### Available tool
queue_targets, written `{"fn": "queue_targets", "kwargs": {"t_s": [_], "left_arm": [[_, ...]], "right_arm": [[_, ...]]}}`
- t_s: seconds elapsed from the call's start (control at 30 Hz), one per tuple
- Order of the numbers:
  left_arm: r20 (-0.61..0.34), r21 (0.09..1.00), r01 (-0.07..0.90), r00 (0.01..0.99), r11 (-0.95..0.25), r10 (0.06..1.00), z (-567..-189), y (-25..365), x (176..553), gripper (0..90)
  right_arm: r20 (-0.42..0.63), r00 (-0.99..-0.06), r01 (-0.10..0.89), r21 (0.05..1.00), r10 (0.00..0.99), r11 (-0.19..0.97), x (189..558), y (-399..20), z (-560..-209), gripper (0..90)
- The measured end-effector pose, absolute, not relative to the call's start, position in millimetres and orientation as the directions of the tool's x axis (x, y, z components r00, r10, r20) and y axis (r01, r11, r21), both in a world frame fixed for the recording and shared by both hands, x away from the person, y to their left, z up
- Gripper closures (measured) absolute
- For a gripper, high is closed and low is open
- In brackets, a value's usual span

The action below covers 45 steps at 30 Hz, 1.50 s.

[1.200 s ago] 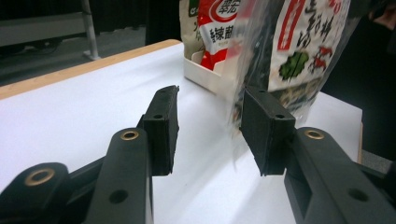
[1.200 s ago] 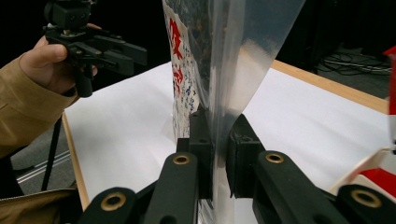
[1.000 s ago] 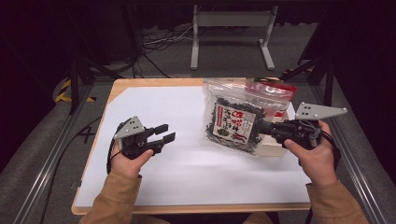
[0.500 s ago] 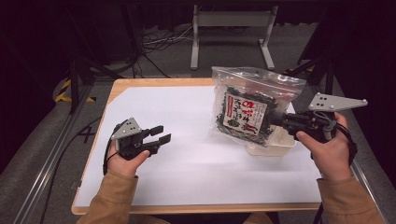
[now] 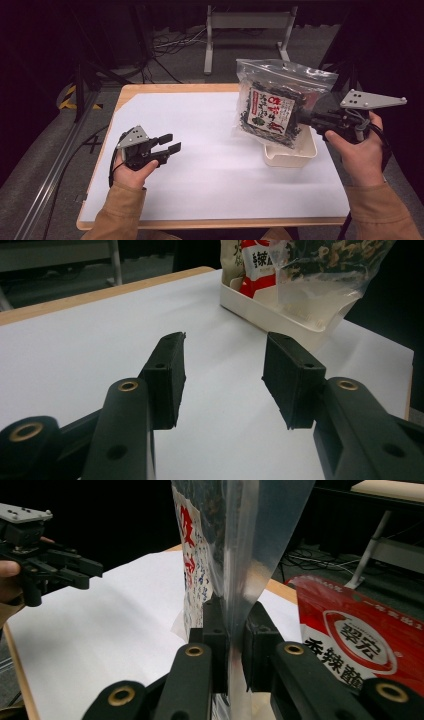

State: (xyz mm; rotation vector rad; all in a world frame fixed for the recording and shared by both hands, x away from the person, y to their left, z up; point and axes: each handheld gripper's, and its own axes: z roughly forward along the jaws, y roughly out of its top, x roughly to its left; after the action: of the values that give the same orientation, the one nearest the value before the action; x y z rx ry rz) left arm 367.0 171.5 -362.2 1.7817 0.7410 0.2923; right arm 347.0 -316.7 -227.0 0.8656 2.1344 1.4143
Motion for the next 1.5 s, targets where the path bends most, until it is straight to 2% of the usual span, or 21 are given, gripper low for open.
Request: {"fn": "queue_targets", "kwargs": {"t_s": [0.83,1.5], "left_arm": [[-0.160,0.923,0.345,0.747,-0.171,0.645,-364,178,371,41.6],[-0.162,0.919,0.354,0.742,-0.174,0.651,-365,179,372,40.7]], "right_arm": [[-0.065,-0.596,0.293,0.911,0.800,0.292,366,-341,-239,82.2],[-0.046,-0.533,0.361,0.891,0.845,0.276,372,-356,-264,82.0]]}}
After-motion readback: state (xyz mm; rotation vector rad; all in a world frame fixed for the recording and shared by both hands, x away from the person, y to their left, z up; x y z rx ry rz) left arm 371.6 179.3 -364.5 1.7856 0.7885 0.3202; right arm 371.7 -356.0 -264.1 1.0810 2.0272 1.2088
